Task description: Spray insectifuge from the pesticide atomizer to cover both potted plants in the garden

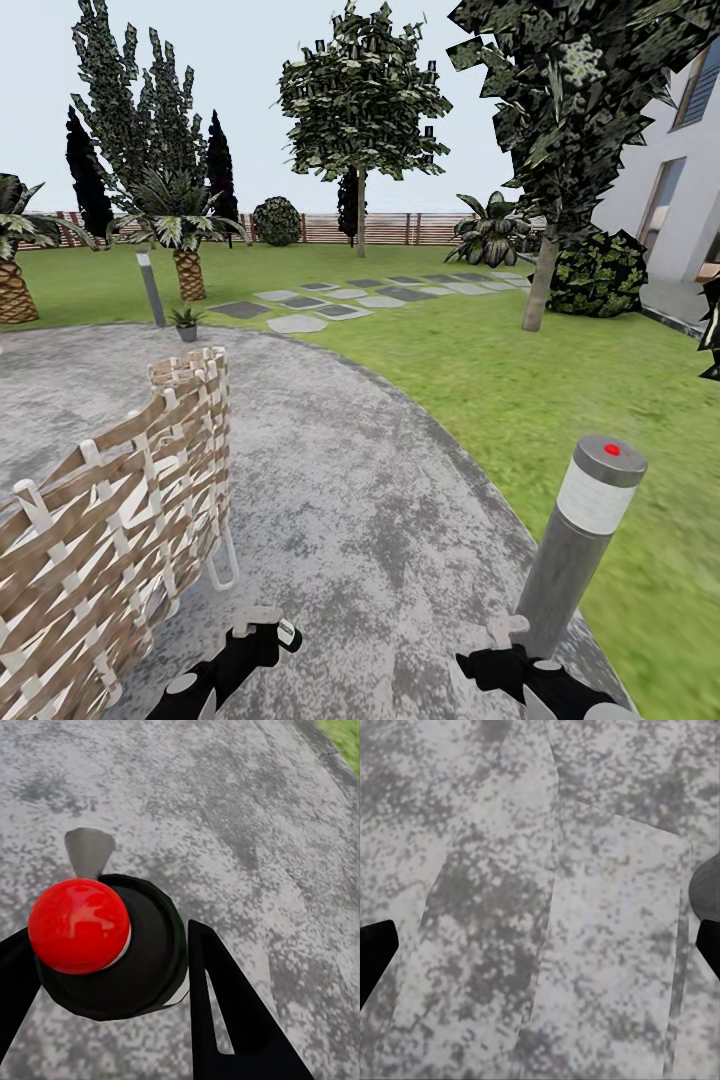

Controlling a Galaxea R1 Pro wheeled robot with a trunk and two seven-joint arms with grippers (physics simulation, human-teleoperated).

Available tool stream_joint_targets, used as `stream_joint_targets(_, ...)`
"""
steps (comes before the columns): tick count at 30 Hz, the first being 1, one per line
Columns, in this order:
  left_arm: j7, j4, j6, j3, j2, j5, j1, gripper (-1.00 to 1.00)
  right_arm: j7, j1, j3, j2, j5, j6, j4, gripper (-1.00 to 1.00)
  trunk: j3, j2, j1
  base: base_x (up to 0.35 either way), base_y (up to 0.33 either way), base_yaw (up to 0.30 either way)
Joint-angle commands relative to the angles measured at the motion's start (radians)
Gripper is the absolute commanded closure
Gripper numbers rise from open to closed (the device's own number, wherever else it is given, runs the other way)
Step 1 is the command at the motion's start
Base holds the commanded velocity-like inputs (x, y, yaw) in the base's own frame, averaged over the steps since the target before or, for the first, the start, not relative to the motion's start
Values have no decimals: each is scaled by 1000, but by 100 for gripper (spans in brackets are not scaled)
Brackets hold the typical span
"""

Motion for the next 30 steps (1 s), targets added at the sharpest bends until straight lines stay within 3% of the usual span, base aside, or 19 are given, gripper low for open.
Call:
stream_joint_targets(1,-4,-1,-5,8,-1,-10,-1,100,3,-1,9,0,-10,-3,1,-100,-1,0,0,0,0,0)
stream_joint_targets(16,-6,-1,-5,8,-2,-10,-1,100,3,-1,7,-1,-11,9,1,-100,-1,0,0,5,0,0)
stream_joint_targets(24,-6,-1,-5,8,-1,-10,-1,100,3,-1,8,-1,-11,9,1,-100,-1,0,0,246,0,0)
stream_joint_targets(30,-6,-1,-5,8,-2,-10,-1,100,3,-1,4,-1,-11,9,1,-100,-1,0,0,53,0,0)
